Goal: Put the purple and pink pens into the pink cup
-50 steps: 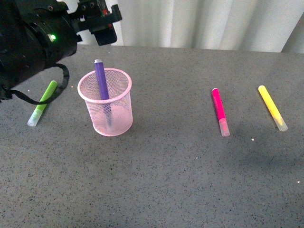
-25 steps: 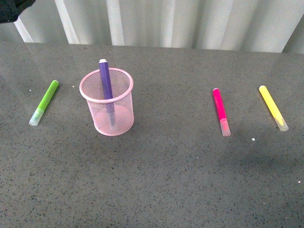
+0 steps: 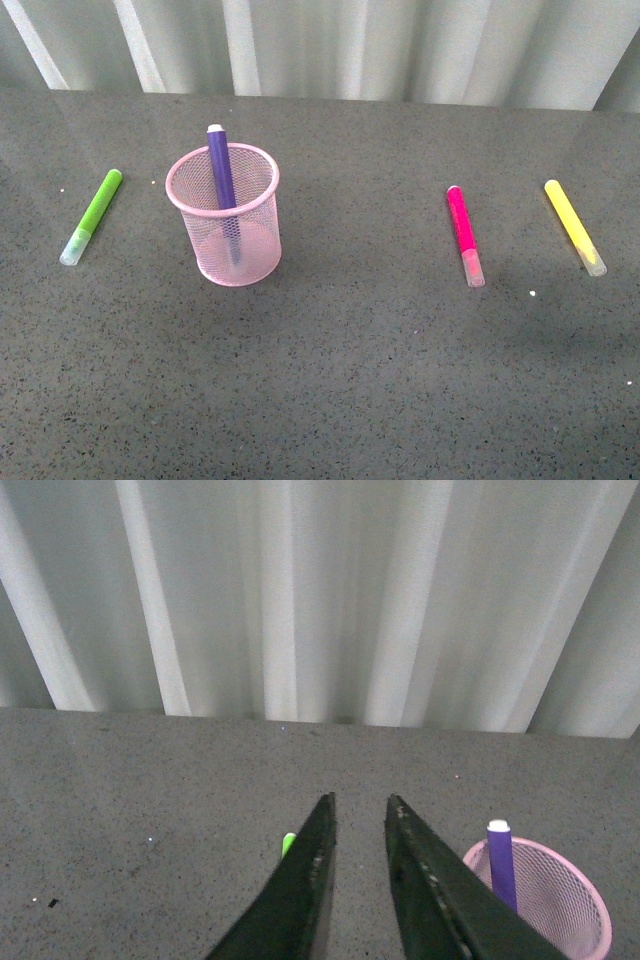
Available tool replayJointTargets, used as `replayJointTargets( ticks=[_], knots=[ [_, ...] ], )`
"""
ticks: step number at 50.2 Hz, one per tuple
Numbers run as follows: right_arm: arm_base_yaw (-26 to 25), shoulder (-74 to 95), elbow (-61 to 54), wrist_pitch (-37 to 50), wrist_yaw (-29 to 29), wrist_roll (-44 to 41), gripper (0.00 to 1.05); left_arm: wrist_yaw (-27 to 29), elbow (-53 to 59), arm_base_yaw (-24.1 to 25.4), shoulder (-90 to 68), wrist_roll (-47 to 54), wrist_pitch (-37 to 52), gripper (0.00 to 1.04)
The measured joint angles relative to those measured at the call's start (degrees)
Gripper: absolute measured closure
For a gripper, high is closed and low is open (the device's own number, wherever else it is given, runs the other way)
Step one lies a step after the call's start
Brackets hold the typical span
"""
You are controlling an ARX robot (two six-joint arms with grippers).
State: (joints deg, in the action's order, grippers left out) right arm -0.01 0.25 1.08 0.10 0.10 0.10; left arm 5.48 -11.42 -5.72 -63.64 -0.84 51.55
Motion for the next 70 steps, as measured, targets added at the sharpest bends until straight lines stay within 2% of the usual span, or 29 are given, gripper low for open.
replayJointTargets(
  ticks=[5, 8, 10, 15, 20, 45, 70],
  knots=[
    [0.0, 0.0, 0.0, 0.0, 0.0, 0.0, 0.07, -0.7, 2.2, 0.8, 3.5, 0.1, -1.3, 1.01],
    [0.0, 0.0, 0.0, 0.0, 0.0, 0.0, 0.07, -1.3, 3.3, 1.4, 5.9, 0.4, -2.4, 1.01],
    [0.0, 0.0, 0.0, 0.0, 0.0, 0.0, 0.07, -4.8, 4.5, 3.9, 8.2, 0.4, -3.7, 1.01],
    [0.0, 0.0, 0.0, 0.0, 0.0, 0.0, 0.07, -5.1, 6.5, 5.6, 13.2, 0.4, -6.7, 1.01],
    [0.0, 0.0, 0.0, 0.0, 0.0, 0.0, 0.07, -5.3, 9.2, 5.6, 14.4, 0.4, -4.8, 1.01],
    [0.0, 0.0, 0.0, 0.0, 0.0, 0.0, 0.07, -5.4, 10.2, 5.6, 36.4, 0.4, -24.5, 1.01],
    [0.0, 0.0, 0.0, 0.0, 0.0, 0.0, 0.07, -5.4, 10.2, 5.6, 48.4, 0.4, -36.1, 1.01]
  ],
)
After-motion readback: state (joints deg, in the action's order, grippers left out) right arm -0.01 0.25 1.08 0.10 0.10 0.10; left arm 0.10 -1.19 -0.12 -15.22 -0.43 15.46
